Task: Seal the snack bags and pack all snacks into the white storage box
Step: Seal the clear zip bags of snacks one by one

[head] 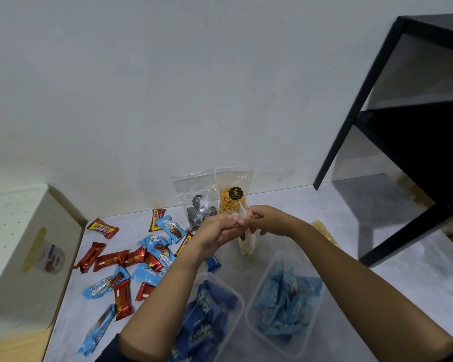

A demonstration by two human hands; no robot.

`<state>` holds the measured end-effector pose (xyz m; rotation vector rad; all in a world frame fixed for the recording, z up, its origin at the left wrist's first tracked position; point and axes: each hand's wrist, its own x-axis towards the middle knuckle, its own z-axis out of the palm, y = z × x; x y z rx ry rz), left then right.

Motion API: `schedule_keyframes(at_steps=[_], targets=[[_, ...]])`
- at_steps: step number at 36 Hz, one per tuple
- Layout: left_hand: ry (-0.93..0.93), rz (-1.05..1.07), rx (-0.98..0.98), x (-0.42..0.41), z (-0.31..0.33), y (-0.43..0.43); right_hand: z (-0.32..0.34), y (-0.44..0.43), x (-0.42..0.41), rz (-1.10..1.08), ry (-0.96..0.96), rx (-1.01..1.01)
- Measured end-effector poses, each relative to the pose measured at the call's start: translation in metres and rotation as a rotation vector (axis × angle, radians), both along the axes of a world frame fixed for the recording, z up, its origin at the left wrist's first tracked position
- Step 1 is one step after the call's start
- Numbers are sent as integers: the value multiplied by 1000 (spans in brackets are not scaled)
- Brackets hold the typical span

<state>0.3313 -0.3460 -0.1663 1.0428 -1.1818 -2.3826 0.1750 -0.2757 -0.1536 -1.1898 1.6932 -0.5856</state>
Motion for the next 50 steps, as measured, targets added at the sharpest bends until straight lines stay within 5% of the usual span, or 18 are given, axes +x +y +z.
schedule_keyframes(at_steps=[20, 34, 50], targets=[[-64, -72, -123, -4, 12, 4, -1, 12, 0, 57, -38, 3], [-87, -35, -5, -8, 3, 9, 0, 19, 2, 20, -61, 25], [-159, -37, -283, -31, 9, 15, -2, 28, -14, -61, -107, -33]])
